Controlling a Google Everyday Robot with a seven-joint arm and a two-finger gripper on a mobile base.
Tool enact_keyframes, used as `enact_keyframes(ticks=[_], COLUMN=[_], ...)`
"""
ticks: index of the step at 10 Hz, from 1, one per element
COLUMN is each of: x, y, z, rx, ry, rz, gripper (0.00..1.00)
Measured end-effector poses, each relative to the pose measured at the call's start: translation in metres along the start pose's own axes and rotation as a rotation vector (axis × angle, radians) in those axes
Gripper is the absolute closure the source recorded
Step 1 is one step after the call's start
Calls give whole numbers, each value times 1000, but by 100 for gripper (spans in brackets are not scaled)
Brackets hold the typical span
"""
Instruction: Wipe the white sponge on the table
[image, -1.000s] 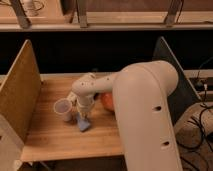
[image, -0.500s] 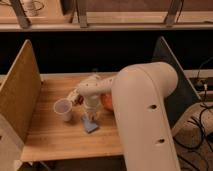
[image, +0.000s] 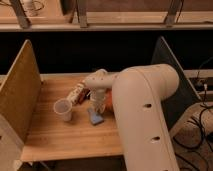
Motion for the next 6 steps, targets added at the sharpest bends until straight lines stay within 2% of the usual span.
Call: enact_keyframes(ticks=[3, 6], x=[-25, -29], y=[11, 54], z=[-21, -26], rx=[-17, -67], ry=[-59, -94], rz=[-33, -119], gripper=[100, 100])
